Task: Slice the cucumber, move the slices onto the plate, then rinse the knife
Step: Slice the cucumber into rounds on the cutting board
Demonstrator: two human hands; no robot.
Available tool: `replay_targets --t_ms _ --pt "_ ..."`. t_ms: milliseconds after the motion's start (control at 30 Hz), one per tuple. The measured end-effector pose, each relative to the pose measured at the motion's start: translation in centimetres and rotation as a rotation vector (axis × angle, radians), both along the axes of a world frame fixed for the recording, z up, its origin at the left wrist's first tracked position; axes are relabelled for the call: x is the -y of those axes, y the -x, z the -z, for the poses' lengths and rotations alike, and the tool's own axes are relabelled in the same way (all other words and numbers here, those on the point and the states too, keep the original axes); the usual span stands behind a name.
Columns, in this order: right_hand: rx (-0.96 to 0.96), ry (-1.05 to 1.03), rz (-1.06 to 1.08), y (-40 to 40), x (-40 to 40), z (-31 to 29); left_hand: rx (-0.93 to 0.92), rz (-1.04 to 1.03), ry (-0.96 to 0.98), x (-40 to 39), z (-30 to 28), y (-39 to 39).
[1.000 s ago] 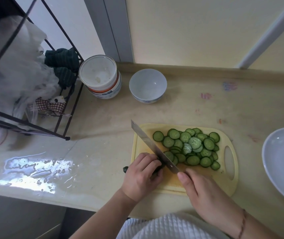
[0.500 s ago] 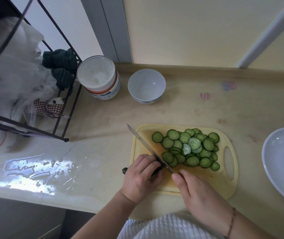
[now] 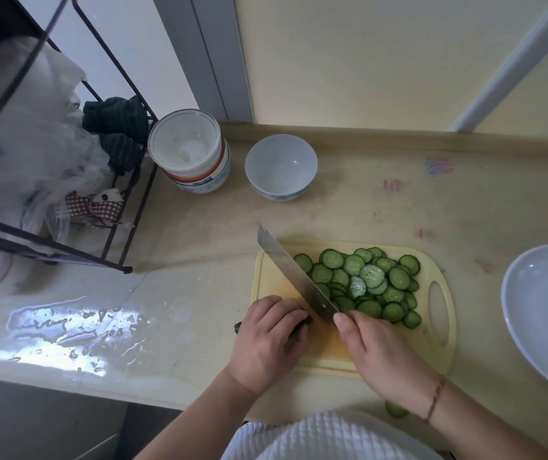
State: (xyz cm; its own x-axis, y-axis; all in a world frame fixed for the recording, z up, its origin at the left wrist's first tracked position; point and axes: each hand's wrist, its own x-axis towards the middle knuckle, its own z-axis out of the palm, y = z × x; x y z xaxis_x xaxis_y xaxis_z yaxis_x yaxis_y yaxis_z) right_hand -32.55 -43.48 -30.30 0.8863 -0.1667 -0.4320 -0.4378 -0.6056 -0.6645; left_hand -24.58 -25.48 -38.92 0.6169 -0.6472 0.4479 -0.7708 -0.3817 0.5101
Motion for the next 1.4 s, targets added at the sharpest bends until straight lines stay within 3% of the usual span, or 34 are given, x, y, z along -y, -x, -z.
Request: replay_targets --t_ms 300,500,867,1100,1400 --pt "0.105 -0.023 -0.031 2.4 -0.8 -2.1 -0.03 0.037 0.057 0.2 -0.2 0.1" --pt "0.073 -0.014 -0.016 2.8 -1.1 -1.8 -0.04 0.025 0.074 0.3 0.1 0.1" --pt "0.071 0.049 -0.007 0.4 -2.1 2.3 -0.04 0.019 0.078 0.3 0.3 0.4" --pt "0.026 0.03 0.076 0.4 -0.6 1.0 -0.053 0.04 0.06 -0.1 0.1 0.0" --pt "0.098 -0.004 -0.002 2.0 -1.7 -2.0 -0.051 0.046 0.099 0.0 0.4 0.0"
